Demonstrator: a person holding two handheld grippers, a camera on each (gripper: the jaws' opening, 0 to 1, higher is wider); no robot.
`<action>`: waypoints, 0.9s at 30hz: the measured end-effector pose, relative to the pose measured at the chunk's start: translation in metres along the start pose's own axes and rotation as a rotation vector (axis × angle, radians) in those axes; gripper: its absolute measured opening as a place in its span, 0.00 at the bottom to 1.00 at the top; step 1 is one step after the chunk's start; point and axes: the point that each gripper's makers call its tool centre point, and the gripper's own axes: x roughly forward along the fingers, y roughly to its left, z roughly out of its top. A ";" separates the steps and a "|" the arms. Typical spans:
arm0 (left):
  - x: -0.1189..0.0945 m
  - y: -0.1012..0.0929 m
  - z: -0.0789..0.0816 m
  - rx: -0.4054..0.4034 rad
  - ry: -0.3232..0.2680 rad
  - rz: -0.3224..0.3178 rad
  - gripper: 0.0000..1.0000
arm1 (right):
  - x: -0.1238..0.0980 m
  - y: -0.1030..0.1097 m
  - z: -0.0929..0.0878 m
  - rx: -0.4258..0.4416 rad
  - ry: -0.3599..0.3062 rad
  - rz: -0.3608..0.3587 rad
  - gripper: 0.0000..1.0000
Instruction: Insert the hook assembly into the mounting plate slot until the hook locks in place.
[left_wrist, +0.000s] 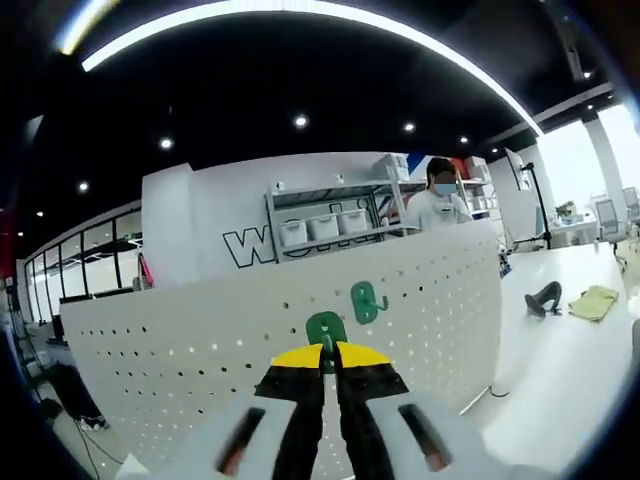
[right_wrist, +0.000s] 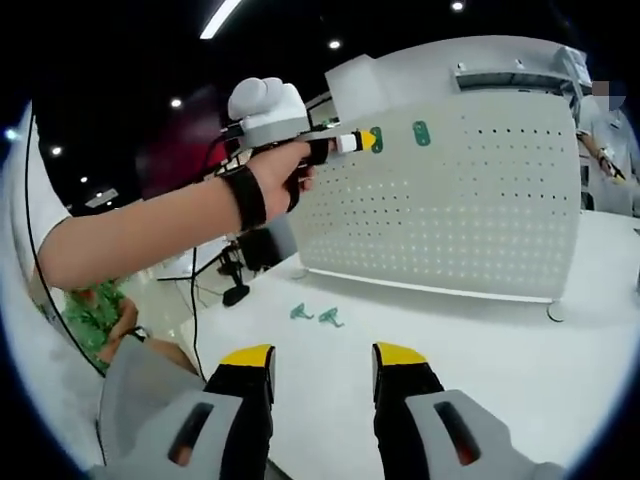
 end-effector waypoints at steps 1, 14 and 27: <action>0.002 0.000 0.000 0.005 0.002 -0.002 0.04 | 0.000 0.000 -0.001 0.001 0.005 0.000 0.39; 0.021 0.004 -0.003 0.039 0.010 0.051 0.04 | -0.004 -0.003 -0.004 -0.004 0.023 -0.004 0.39; 0.037 0.005 0.003 0.036 0.020 0.094 0.04 | -0.011 -0.013 -0.004 -0.001 0.016 -0.020 0.39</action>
